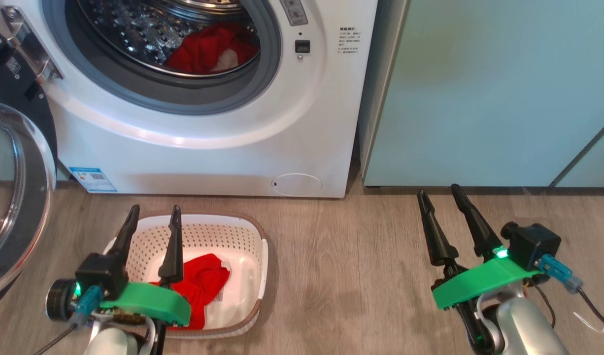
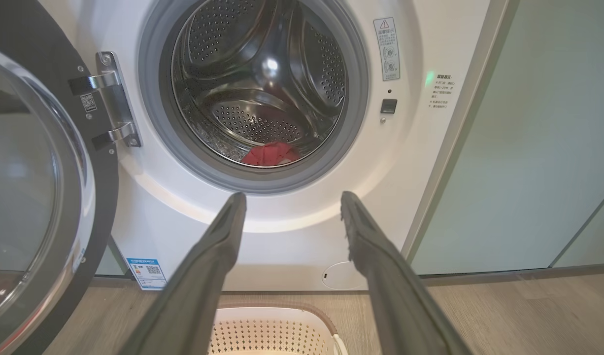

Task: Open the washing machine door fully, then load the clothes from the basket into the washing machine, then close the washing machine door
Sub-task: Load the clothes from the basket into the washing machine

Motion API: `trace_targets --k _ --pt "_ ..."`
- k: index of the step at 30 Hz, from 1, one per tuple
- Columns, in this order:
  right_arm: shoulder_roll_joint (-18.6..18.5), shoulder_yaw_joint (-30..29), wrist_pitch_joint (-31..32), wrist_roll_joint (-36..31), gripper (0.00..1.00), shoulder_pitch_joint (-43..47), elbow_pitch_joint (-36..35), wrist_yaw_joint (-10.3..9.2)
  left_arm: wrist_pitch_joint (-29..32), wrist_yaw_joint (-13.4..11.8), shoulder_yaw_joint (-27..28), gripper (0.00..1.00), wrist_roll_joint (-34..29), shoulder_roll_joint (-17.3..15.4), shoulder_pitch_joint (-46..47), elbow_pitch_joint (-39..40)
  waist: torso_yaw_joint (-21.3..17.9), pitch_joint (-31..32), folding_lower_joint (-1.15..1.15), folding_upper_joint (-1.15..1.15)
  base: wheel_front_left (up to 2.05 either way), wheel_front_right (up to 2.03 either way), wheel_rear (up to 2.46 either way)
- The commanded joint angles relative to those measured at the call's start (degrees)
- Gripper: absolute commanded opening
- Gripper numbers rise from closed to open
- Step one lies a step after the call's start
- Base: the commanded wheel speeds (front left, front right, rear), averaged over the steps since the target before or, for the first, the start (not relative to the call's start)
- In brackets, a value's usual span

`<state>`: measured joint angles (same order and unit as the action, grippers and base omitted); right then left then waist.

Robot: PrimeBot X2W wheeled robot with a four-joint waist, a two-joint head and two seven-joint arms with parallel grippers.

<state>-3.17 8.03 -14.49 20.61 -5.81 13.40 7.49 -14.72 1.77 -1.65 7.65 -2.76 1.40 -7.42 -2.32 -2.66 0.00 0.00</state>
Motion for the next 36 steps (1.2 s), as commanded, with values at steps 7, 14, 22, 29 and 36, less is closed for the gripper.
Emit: trace_targets --k 7,14,22,29,36 --pt "0.3 1.3 -0.5 0.0 1.00 -1.8 -2.2 0.00 -0.3 -0.4 1.2 1.00 1.3 -0.1 3.0 0.1 -0.1 -2.5 0.00 0.00 0.00 0.00 0.00" --pt "0.3 1.3 -0.5 -0.9 1.00 -3.4 -2.9 0.00 -0.3 -0.5 -0.4 1.00 1.7 -0.1 5.2 -7.5 -0.3 -8.0 0.00 0.00 0.00 0.00 0.00" --pt "0.3 1.8 -0.5 -1.8 1.00 -6.2 -4.0 0.00 -0.3 0.3 0.0 1.00 0.9 -0.3 12.3 -22.1 -2.8 -16.5 0.00 0.00 0.00 0.00 0.00" --pt "0.3 1.9 -0.5 -1.7 1.00 -8.5 -5.2 0.00 -0.2 0.1 0.0 1.00 -1.3 -2.8 21.8 -37.4 -4.9 -24.9 0.00 0.00 0.00 0.00 0.00" --pt "0.3 2.3 -0.5 -0.9 1.00 -10.7 -7.0 0.00 3.3 0.8 -2.8 1.00 -4.2 -7.6 35.6 -55.1 -7.1 -34.4 0.00 0.00 0.00 0.00 0.00"
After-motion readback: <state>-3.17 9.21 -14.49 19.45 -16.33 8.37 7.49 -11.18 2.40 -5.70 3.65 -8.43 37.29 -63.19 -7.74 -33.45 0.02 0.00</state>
